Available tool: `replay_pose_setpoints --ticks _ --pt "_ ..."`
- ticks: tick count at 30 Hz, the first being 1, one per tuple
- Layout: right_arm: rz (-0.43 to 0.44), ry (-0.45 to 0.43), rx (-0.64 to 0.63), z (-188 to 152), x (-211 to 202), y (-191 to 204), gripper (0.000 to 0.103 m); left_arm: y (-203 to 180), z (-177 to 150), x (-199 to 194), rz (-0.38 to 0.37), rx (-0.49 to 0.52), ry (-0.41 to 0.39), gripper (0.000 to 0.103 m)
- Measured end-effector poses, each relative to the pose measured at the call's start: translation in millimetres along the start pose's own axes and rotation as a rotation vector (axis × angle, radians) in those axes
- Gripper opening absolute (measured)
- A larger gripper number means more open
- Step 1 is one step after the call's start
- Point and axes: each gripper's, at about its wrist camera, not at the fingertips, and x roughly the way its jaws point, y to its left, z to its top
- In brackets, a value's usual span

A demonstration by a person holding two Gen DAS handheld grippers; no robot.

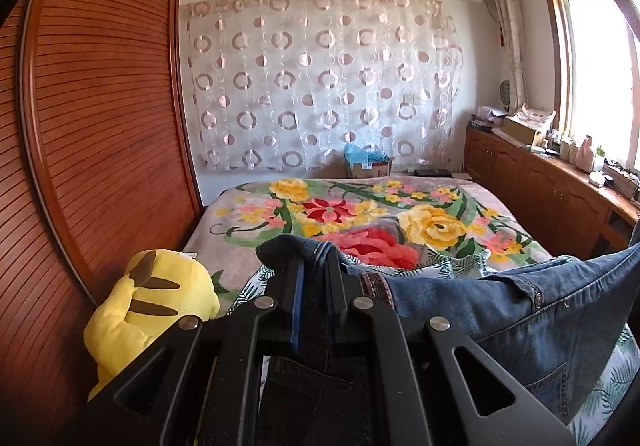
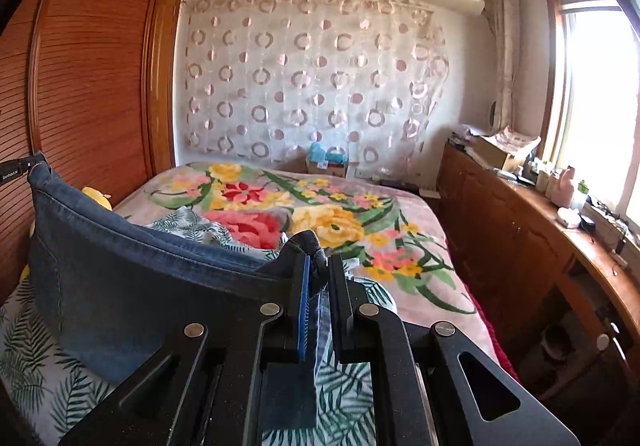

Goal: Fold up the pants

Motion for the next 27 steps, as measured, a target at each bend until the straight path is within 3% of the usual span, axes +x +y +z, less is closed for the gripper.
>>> replay_pose_setpoints --ticks 11,18,27 --pt "-0.015 0.06 -0.054 32.1 49.2 0.7 0.009 -0.7 -1.6 69.0 0.006 -0.001 0.07 0.01" --pt "-0.019 0.104 -0.063 35.7 69.1 2.2 0.009 2.2 -6.4 94.8 0.01 -0.002 0.098 0.01" --pt "-0.006 0.223 -0.055 37.0 95.2 4.2 0.009 -3.4 -21.8 109.5 -0.023 0.037 0.16 0.01"
